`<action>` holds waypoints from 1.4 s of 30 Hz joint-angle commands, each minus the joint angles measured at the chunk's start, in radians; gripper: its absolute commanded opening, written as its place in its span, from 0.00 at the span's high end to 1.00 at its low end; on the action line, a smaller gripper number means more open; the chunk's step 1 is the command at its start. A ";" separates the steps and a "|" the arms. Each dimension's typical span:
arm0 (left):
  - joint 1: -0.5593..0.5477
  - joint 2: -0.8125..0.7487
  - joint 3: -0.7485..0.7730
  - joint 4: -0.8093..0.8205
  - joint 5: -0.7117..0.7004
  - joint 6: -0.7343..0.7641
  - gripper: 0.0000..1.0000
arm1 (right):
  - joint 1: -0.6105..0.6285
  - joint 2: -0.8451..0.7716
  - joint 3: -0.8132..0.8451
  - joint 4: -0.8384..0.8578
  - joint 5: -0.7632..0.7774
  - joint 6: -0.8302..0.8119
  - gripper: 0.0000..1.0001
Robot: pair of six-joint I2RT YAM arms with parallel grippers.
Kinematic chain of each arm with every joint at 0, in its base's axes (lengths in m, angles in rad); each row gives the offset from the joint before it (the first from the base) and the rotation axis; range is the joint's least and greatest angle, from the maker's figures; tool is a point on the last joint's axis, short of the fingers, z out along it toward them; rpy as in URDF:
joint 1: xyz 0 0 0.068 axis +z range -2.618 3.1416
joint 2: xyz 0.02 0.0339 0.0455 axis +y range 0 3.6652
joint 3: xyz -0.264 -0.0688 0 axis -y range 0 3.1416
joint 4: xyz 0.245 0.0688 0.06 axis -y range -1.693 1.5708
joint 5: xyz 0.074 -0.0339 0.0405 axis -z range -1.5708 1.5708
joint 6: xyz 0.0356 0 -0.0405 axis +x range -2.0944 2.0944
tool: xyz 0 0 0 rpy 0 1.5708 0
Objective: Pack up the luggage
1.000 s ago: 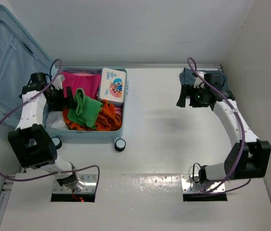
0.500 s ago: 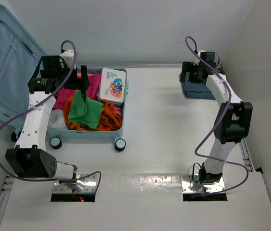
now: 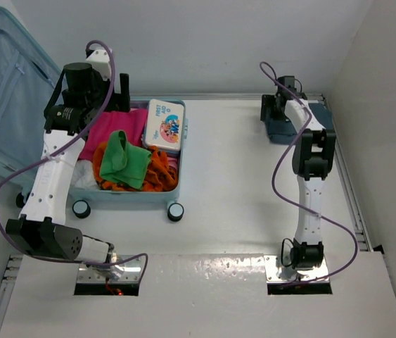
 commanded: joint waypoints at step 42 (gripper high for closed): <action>0.516 -0.091 -0.175 -0.143 0.214 -0.023 0.01 | 0.563 -0.292 0.040 0.402 -0.686 0.762 1.00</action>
